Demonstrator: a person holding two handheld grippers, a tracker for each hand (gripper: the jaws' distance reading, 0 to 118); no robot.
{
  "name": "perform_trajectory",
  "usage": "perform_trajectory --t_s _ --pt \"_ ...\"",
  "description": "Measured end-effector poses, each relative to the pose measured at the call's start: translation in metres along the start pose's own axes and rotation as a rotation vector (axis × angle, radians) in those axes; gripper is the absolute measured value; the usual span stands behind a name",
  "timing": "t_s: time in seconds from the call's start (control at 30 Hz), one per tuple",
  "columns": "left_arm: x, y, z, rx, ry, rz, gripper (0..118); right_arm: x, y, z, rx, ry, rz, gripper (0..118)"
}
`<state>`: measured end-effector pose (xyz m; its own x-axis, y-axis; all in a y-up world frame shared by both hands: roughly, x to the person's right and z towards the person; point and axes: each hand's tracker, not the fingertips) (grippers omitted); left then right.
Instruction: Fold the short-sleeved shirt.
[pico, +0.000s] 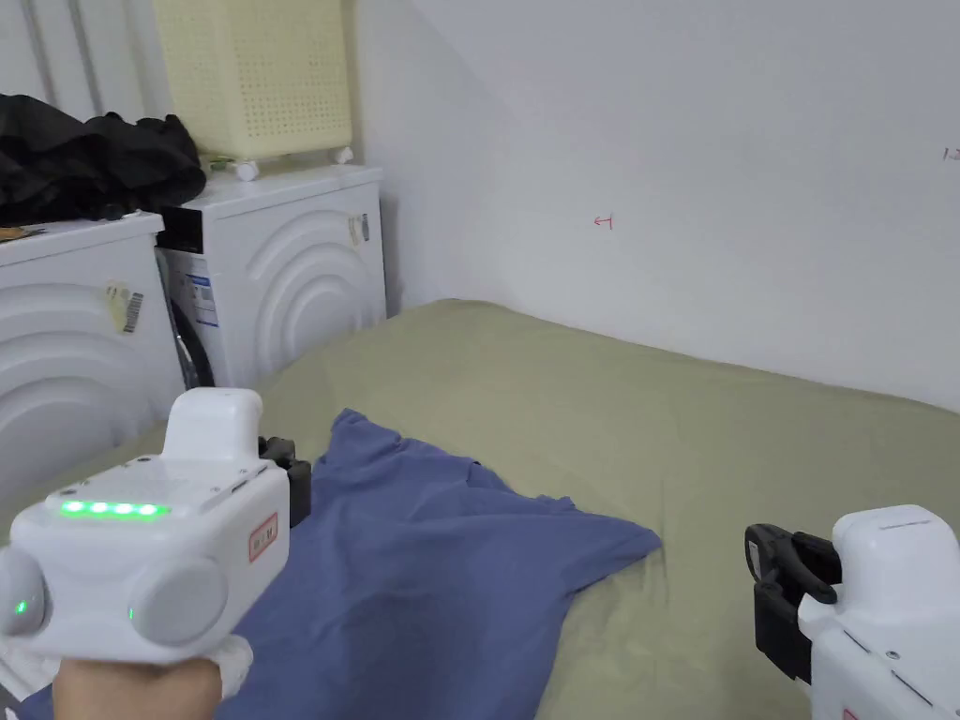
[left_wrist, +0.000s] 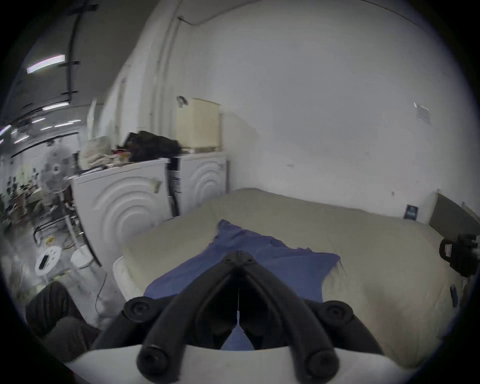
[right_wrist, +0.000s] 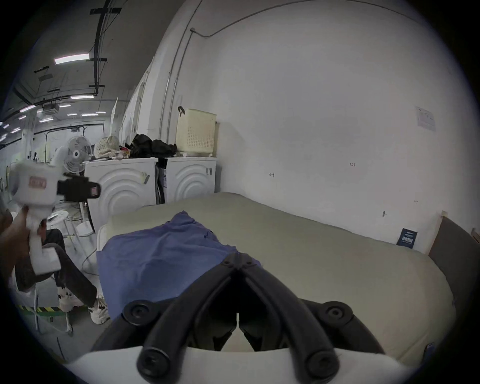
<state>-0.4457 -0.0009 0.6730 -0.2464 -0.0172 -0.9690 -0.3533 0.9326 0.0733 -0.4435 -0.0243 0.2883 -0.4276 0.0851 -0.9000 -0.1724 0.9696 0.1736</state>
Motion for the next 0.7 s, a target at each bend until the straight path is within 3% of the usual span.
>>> perform_trajectory --t_s 0.03,0.07,0.13,0.17,0.2,0.33,0.5,0.7 --pt "0.004 0.009 -0.017 -0.054 -0.018 -0.026 3 0.005 -0.003 -0.001 -0.01 -0.008 -0.007 0" --pt "0.007 0.017 -0.036 -0.089 -0.068 -0.037 14 0.011 -0.009 -0.004 -0.029 -0.023 -0.002 0" --pt "0.018 0.03 -0.07 -0.197 -0.15 -0.062 77 0.019 -0.017 -0.007 -0.057 -0.049 0.023 0" --pt "0.021 0.036 -0.093 -0.283 -0.231 -0.078 100 0.023 -0.021 -0.007 -0.06 -0.047 0.025 0" --pt "0.027 0.039 -0.115 -0.394 -0.279 -0.097 109 0.026 -0.025 -0.007 -0.07 -0.047 0.029 0" --pt "0.057 0.033 -0.192 -0.592 -0.389 -0.161 109 0.038 -0.043 -0.003 -0.133 -0.058 0.075 0" --pt "0.09 0.005 -0.272 -0.757 -0.359 -0.141 109 0.058 -0.062 0.011 -0.19 -0.058 0.051 0" --pt "0.116 -0.041 -0.323 -0.855 -0.283 -0.085 109 0.068 -0.078 0.013 -0.246 -0.066 0.017 0"
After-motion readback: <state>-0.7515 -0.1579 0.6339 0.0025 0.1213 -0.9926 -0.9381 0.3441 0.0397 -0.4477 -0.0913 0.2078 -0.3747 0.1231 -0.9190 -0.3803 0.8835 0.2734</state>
